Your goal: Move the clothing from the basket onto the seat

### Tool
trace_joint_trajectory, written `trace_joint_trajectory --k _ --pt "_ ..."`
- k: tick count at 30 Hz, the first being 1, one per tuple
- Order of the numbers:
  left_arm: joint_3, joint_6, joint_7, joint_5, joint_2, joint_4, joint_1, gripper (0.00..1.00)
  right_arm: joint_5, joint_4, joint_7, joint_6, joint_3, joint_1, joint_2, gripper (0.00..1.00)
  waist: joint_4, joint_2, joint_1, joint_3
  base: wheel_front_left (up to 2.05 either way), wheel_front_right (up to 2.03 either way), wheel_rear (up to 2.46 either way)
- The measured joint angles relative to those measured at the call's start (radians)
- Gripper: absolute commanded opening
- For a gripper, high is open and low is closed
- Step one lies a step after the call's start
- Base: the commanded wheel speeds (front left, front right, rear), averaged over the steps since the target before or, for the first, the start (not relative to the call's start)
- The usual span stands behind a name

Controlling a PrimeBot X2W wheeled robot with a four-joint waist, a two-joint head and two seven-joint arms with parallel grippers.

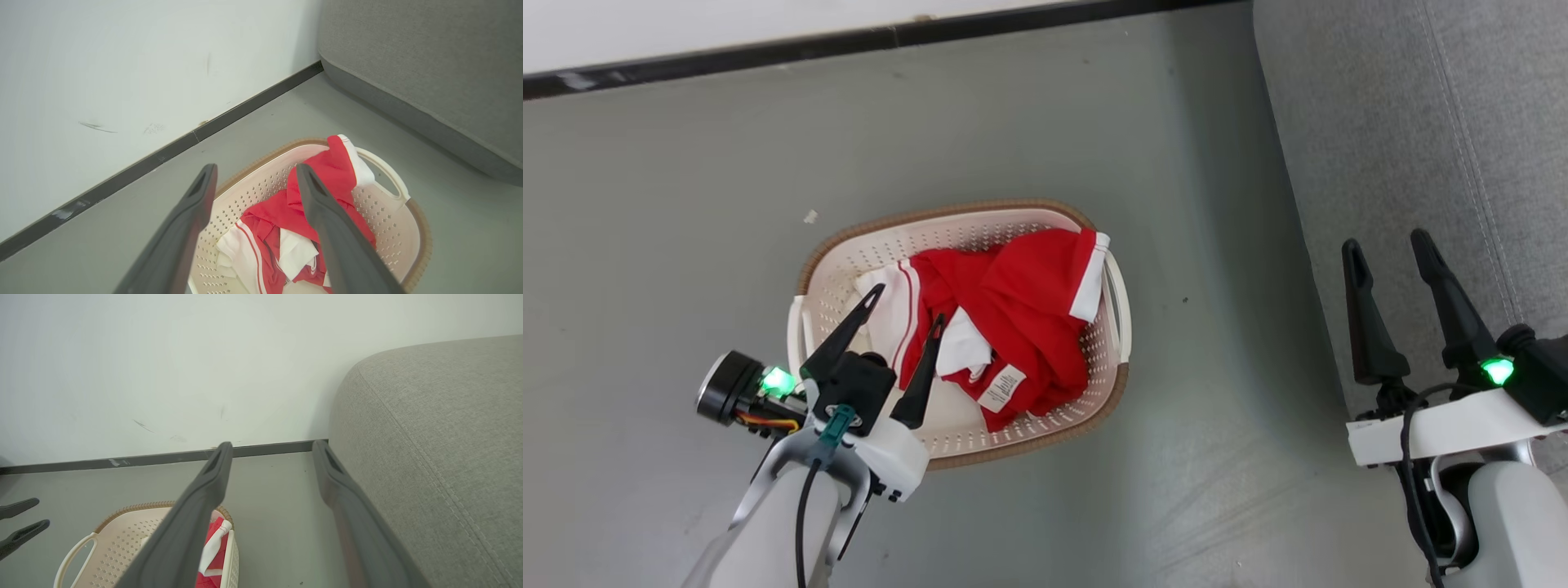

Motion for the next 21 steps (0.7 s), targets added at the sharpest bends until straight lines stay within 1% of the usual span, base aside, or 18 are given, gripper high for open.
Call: trace_joint_trajectory --k 5,11,14,18,21 --pt "-0.037 -0.02 0.012 0.039 0.005 0.026 -0.05 1.0 0.012 0.0 0.0 0.0 0.002 -0.033 0.0 1.0 -0.024 0.0 0.0 0.043 0.0 0.0 0.0" --pt "-0.064 -0.045 0.032 0.06 0.005 0.061 -0.108 1.0 0.033 0.0 0.0 0.0 0.016 -0.07 0.0 1.0 -0.052 0.0 0.0 0.09 0.0 0.0 0.0" --pt "-0.076 -0.048 0.044 0.073 0.008 0.082 -0.131 1.0 0.041 0.0 0.0 0.0 0.019 -0.089 0.0 1.0 -0.067 0.0 -0.0001 0.112 0.0 0.0 0.0" --pt "-0.093 -0.063 0.053 0.1 0.013 0.113 -0.153 1.0 0.049 0.001 0.0 0.0 0.024 -0.113 0.0 1.0 -0.085 0.0 0.0 0.14 0.0 0.0 0.0" --pt "-0.1 -0.064 0.059 0.106 0.012 0.139 -0.177 1.0 0.059 0.001 0.0 0.0 0.028 -0.135 0.0 1.0 -0.103 0.0 -0.0001 0.166 0.0 0.0 0.0"
